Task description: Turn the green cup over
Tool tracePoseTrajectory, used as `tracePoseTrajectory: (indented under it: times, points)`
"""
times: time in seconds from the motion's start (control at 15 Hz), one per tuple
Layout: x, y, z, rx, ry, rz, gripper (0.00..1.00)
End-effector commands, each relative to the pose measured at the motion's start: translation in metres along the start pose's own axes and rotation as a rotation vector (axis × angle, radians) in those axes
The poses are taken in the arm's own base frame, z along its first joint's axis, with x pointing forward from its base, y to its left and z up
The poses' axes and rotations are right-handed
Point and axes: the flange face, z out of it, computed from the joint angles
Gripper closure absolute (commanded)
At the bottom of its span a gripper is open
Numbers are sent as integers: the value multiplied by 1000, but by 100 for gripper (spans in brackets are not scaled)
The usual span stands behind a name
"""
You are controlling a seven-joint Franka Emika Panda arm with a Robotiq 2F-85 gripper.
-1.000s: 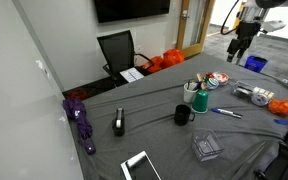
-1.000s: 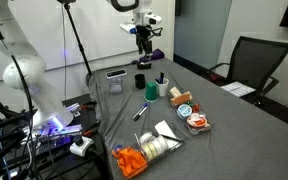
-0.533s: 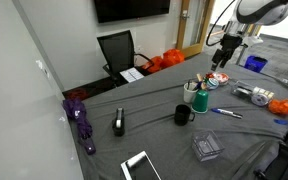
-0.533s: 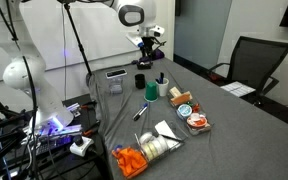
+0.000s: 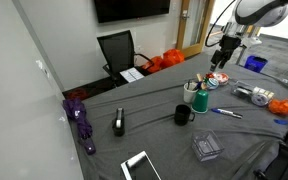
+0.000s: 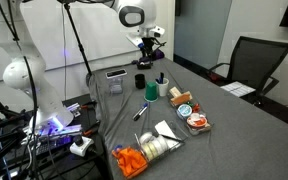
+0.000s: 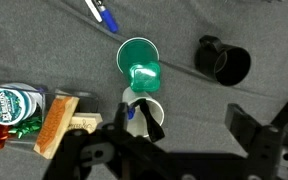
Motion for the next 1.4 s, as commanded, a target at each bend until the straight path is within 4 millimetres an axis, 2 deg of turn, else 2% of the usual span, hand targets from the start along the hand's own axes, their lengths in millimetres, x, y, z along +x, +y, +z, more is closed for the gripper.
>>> tracePoseTrajectory:
  times: [0.0,0.4,0.73,1.33]
  points:
    - [14,-1,24,-17,22,23,0]
    - [44,-6,92,-68,27,72,0]
    - [51,-4,140,-120,-58,37,0]
    - [37,8,170,-134,-119,-16,0]
